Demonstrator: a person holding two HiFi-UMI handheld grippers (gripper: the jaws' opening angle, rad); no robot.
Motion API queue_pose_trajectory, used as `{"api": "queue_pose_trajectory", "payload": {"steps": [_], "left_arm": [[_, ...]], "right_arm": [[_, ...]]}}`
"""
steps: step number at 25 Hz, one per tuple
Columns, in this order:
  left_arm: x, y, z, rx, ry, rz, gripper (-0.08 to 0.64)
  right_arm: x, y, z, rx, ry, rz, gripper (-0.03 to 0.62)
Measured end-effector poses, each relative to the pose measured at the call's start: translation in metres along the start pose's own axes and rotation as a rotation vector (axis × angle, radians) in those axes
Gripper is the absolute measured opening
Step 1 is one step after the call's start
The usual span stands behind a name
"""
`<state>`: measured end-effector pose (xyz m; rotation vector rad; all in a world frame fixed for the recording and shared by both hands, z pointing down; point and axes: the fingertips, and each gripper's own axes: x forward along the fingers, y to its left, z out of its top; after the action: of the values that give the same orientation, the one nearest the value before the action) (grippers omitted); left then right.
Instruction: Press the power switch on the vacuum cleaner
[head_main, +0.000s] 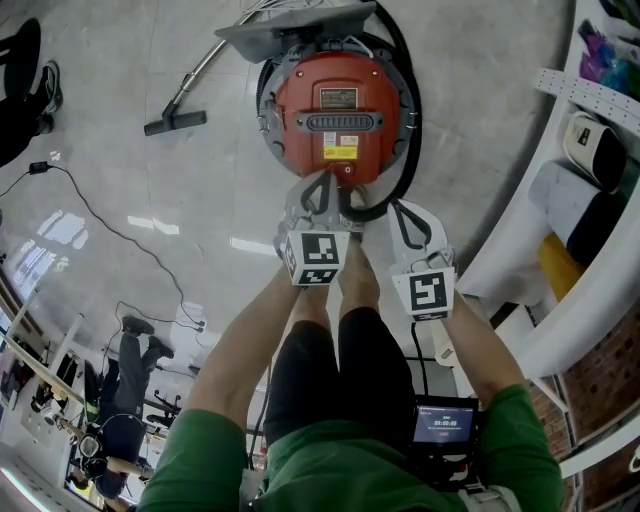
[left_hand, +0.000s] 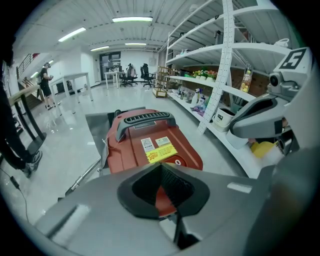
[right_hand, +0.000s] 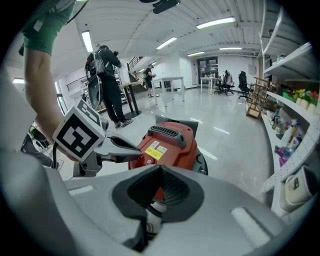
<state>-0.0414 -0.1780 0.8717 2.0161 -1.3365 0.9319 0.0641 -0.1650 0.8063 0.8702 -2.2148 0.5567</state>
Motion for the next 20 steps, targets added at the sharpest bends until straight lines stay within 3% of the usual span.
{"api": "queue_pose_trajectory", "payload": {"steps": [8,20], "left_arm": [[0.0048,0.0031,-0.0058,-0.006,0.048,0.003,0.009],[0.0053,0.0027,-0.0063,-0.006,0.046,0.005,0.009]], "right_arm": [[0.0007,0.0016,0.0007,0.001,0.004,-0.001,0.002],[-0.0036,-0.0001,0.0009,0.004,0.006,-0.008,0.002]]}}
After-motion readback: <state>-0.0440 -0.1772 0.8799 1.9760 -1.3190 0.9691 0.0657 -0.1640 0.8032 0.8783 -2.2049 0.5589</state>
